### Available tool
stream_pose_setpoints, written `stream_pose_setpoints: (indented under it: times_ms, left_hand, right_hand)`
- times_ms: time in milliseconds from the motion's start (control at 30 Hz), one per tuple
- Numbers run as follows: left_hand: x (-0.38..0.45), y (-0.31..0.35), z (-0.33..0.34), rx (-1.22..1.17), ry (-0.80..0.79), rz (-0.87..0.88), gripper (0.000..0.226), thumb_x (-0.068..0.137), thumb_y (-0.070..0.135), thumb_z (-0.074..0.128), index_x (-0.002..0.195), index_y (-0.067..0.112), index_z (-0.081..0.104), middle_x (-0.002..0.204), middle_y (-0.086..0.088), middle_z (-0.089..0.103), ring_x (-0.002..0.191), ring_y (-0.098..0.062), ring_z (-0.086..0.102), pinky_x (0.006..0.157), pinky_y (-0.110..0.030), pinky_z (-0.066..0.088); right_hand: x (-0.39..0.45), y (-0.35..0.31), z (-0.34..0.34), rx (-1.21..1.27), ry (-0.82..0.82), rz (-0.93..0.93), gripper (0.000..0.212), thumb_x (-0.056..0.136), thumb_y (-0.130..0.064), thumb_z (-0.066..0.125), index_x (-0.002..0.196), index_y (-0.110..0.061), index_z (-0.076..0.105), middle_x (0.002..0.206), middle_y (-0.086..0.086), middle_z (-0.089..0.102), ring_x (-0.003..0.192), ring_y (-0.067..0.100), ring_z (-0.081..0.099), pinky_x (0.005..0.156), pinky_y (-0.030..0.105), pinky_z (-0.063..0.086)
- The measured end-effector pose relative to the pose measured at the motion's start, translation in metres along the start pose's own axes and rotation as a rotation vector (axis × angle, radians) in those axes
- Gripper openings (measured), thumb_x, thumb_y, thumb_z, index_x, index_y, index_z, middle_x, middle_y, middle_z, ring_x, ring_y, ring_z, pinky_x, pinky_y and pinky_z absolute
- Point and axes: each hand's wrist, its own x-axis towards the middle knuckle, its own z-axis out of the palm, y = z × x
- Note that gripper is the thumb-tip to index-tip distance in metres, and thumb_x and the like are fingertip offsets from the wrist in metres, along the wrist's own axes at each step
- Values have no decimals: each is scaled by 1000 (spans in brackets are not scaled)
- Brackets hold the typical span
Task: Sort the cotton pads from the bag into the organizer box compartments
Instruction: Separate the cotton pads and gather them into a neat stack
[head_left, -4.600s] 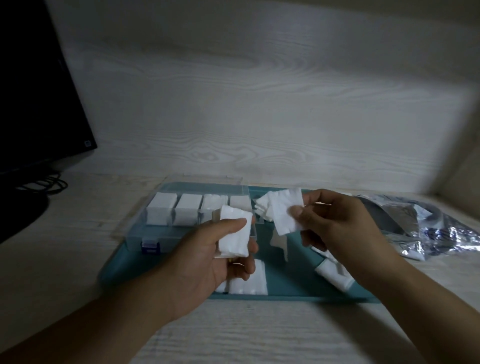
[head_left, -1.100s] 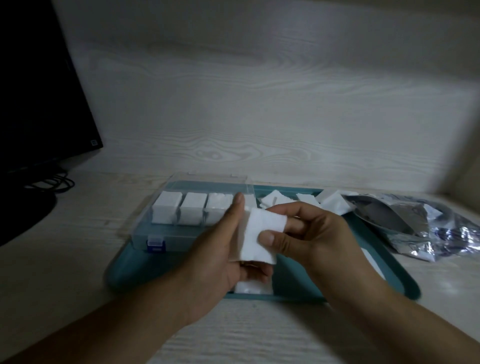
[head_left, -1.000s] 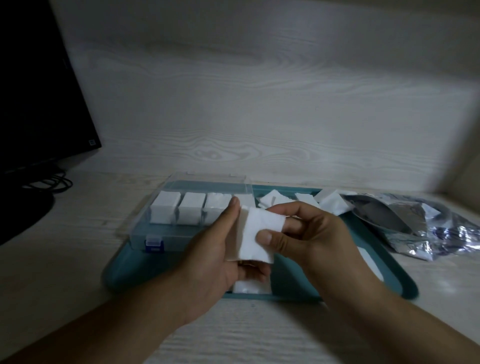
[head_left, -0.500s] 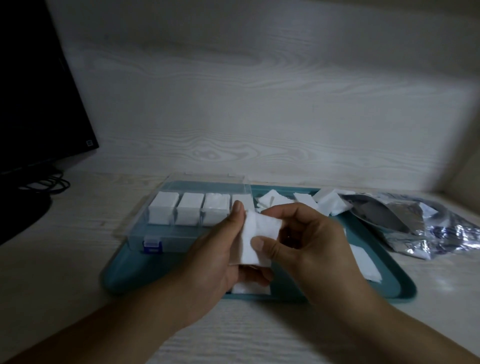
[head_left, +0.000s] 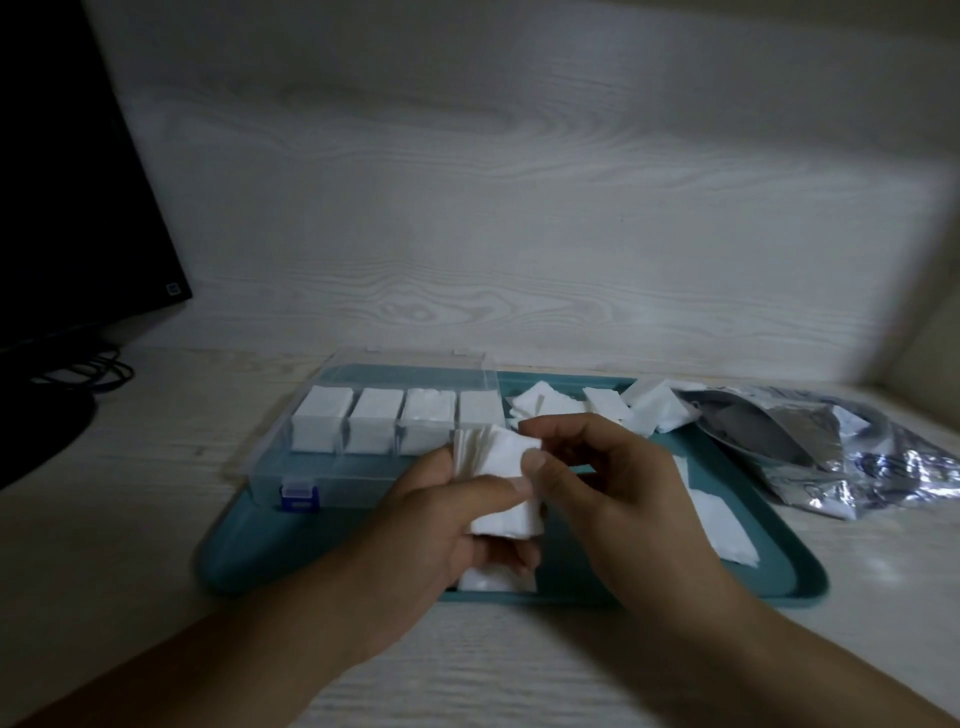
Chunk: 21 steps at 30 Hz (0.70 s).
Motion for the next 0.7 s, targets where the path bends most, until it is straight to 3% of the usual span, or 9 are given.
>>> stream_pose_setpoints:
  times_ms: [100, 200, 400, 467, 533, 600, 700]
  left_hand:
    - [-2, 3, 3, -15, 22, -5, 49, 65, 11, 69, 113, 5, 63, 82, -19, 72, 68, -27, 68, 57, -34, 55]
    - [-4, 4, 4, 10, 23, -8, 49, 65, 14, 65, 113, 6, 62, 85, -20, 72, 72, -28, 68, 61, -37, 53]
    - [-5, 4, 5, 58, 30, -14, 46, 69, 23, 68, 112, 8, 64, 83, -17, 71, 67, -23, 65, 54, -32, 50]
    - [-4, 2, 3, 115, 32, -14, 44, 71, 23, 77, 112, 11, 66, 87, -17, 72, 71, -24, 66, 58, -33, 50]
    - [-4, 1, 3, 201, -10, 2, 37, 76, 28, 73, 112, 20, 68, 94, -16, 73, 79, -28, 68, 63, -34, 52]
    - [-4, -1, 4, 263, -39, 16, 37, 77, 28, 67, 113, 22, 67, 92, -14, 73, 79, -29, 67, 63, -32, 52]
    - [-4, -1, 5, 288, -56, 35, 34, 76, 21, 66, 108, 8, 64, 78, -12, 68, 67, -25, 62, 59, -32, 49]
  right_hand:
    - [3, 2, -2, -47, 8, -24, 19, 86, -8, 69, 86, -27, 74, 82, -5, 74, 75, 6, 68, 64, 12, 50]
    - [5, 1, -4, -50, 8, -29, 21, 86, -8, 69, 84, -27, 75, 81, -10, 74, 76, 5, 68, 67, 11, 50]
    - [4, 5, -3, 47, 25, -57, 26, 87, 0, 65, 95, -24, 75, 88, -4, 72, 82, 9, 68, 68, 17, 52]
    - [3, 4, -3, 62, -8, -120, 17, 85, -15, 73, 97, -25, 75, 92, -3, 71, 87, 11, 68, 70, 25, 55]
    - [2, 4, -3, -34, -40, -190, 18, 79, -31, 75, 96, -25, 76, 95, -4, 71, 95, 16, 67, 78, 32, 55]
    - [3, 3, -1, -35, -40, -204, 15, 76, -28, 75, 89, -20, 77, 91, -3, 72, 92, 17, 68, 77, 32, 53]
    - [6, 3, -2, 79, -12, -144, 4, 75, -16, 74, 78, -15, 77, 81, 0, 73, 80, 16, 69, 73, 30, 56]
